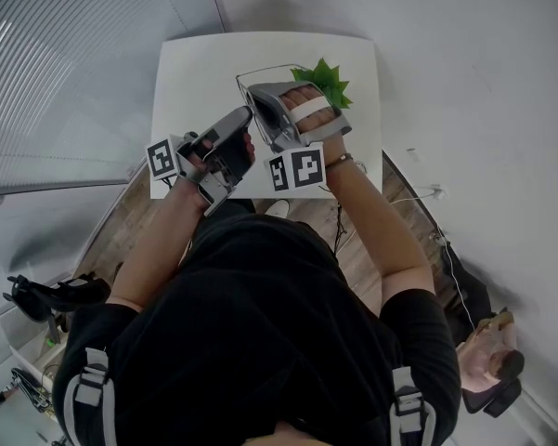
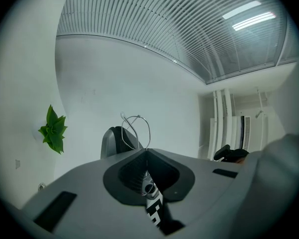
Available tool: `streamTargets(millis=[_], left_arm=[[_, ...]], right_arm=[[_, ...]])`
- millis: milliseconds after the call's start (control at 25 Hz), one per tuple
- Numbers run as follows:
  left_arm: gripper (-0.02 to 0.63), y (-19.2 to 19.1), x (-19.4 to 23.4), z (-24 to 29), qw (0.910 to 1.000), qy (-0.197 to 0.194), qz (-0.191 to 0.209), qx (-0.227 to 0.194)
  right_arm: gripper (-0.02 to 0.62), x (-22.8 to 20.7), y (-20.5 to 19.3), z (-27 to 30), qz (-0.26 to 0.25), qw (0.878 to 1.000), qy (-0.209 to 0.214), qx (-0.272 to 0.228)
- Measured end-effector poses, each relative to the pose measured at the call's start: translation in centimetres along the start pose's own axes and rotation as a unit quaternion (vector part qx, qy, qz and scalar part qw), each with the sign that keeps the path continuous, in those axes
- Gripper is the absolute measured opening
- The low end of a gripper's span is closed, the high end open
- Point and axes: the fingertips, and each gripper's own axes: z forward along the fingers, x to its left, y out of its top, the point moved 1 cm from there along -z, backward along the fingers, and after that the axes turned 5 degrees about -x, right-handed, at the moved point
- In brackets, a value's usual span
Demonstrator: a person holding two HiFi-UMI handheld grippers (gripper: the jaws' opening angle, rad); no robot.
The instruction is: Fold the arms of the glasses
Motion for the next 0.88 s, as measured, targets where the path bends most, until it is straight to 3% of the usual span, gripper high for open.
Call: streamTargets(millis=[320, 480, 680, 880], left_arm=[[0.011, 0.5, 0.0, -0.1, 0.9999, 0.001, 0.004, -0.011], [0.011, 0.6, -0.1, -0.3, 0.9999, 0.001, 0.004, -0.014], [0.011, 0.1, -0.5, -0.1, 0.9999, -0.006, 0.001, -0.011], [0.011, -0.2, -0.7, -0.1, 0.9999, -0.009, 0.0, -0.007]], right_arm=[[0.043, -2.6, -3.1, -3.2, 0.062, 0.996, -0.06, 0.026], [0.086, -4.4, -4.8, -4.4, 0.075, 0.991, -0.098, 0.046], [0.144, -4.5, -7.0, -4.3, 0.114, 0.986, -0.096, 0.072], [0.147, -4.6, -8.0, -3.9, 0.131, 0.983, -0.1, 0.082]])
